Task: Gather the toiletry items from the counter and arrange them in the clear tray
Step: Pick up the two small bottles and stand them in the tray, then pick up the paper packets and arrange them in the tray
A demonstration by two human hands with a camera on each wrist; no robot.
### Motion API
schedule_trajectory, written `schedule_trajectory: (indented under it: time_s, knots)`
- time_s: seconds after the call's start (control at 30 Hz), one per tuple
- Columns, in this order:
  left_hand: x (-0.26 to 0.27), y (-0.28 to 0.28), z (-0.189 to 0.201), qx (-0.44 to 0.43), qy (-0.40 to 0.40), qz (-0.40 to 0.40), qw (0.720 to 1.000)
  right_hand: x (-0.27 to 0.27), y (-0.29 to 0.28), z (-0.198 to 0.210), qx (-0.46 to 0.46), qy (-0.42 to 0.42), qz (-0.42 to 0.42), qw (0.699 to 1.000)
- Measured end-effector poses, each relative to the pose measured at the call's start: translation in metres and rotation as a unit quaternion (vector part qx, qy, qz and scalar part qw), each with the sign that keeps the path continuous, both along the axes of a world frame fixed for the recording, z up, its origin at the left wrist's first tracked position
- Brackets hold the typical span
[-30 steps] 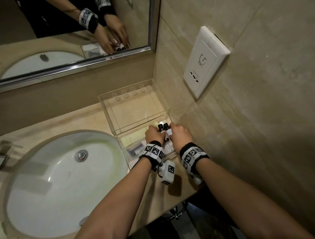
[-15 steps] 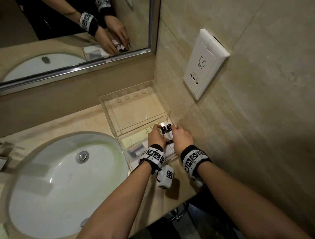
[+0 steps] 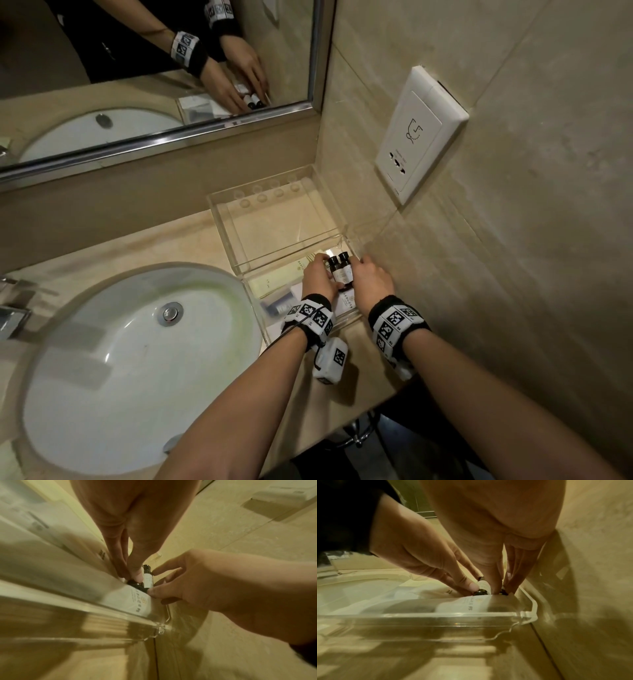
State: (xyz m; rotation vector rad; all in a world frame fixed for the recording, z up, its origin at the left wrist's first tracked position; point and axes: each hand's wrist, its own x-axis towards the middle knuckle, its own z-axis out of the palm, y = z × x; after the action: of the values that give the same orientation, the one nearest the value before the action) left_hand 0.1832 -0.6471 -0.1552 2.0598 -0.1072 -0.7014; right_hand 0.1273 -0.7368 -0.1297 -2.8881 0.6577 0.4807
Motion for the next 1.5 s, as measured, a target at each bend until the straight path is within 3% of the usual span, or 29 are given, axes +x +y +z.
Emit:
schedule_trajectory:
  time_s: [0.43, 0.63, 0.77, 0.97, 1.23, 1.5]
  knots:
    - [-0.001, 0.007, 0.005, 0.005, -0.022, -0.021, 1.000, -0.002, 0.005, 0.011, -0.001, -0.011, 0.006, 1.000]
    - [0.010, 0.051, 0.030, -0.027, -0.026, 0.029, 0.999, 0.011, 0.025, 0.038, 0.092, -0.142, -0.010, 0.986]
    - [0.009, 0.131, 0.046, -0.064, -0.046, 0.084, 0.993, 0.027, 0.074, 0.051, 0.232, -0.225, 0.013, 0.946]
    - [-0.013, 0.290, 0.071, -0.030, -0.070, 0.236, 0.969, 0.046, 0.201, 0.063, 0.347, -0.216, 0.096, 0.908]
    - [-0.070, 0.472, 0.080, 0.019, -0.088, 0.392, 0.916, 0.055, 0.378, 0.063, 0.407, -0.117, 0.255, 0.869]
    - [-0.133, 0.584, 0.052, 0.083, -0.036, 0.513, 0.854, 0.036, 0.507, 0.033, 0.380, 0.000, 0.380, 0.844]
